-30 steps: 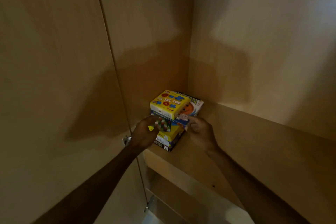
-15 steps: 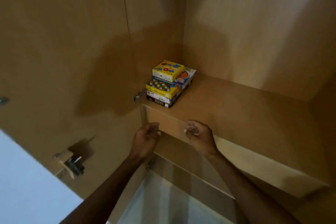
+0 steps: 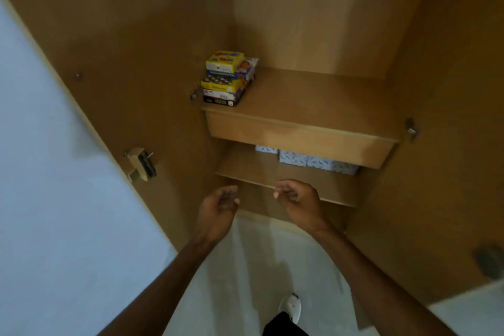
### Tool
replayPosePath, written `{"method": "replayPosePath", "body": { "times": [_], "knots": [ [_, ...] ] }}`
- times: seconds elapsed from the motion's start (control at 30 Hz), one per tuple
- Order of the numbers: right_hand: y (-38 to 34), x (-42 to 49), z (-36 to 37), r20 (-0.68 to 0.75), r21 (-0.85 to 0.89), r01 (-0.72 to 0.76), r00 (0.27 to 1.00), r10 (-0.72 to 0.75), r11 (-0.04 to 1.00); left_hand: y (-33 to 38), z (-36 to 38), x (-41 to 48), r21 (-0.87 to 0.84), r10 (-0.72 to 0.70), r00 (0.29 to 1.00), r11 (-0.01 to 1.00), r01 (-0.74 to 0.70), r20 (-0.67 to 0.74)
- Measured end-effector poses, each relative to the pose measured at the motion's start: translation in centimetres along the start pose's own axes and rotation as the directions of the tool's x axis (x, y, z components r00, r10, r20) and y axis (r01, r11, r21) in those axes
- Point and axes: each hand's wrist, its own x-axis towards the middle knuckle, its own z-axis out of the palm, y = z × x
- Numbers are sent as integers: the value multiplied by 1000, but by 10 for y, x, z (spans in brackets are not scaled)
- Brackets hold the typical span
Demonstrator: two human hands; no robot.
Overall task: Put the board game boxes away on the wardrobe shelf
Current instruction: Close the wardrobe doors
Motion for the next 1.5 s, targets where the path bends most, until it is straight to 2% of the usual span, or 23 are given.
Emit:
{"method": "replayPosePath", "body": {
  "times": [0.17, 0.37, 0.53, 0.67, 0.87, 0.97, 1.03, 1.17, 1.33, 1.5],
  "knots": [
    [9, -90, -60, -121, 3, -67, 990, 67, 998, 25, 39, -64, 22, 54, 993, 998, -56, 108],
    [35, -187, -173, -273, -72, -126, 957, 101, 989, 78, 140, -124, -26, 135, 949, 991, -133, 285],
    [61, -238, -271, -423, -112, -163, 900, 102, 980, 135, 233, -168, -89, 225, 891, 974, -206, 395],
    [77, -246, -355, -484, -151, -192, 869, 97, 970, 192, 299, -195, -145, 295, 843, 955, -258, 450],
    [69, -212, -428, -361, -107, -213, 918, 162, 971, 244, 359, -212, -140, 308, 816, 951, -275, 490],
    [55, -192, -436, -244, 13, -147, 959, 146, 989, 260, 371, -216, -141, 322, 800, 946, -292, 506],
    [46, -187, -435, -177, 36, -97, 979, 102, 995, 265, 373, -216, -131, 308, 793, 950, -283, 526],
    [45, -186, -428, -199, 103, -56, 977, 76, 993, 263, 372, -215, -133, 292, 787, 956, -263, 543],
    [51, -176, -413, -208, 49, 16, 978, -5, 999, 248, 355, -212, -210, 320, 796, 946, -246, 514],
    [47, -157, -380, -137, 73, 94, 987, -84, 993, 225, 318, -198, -254, 376, 822, 923, -289, 428]
  ]
}}
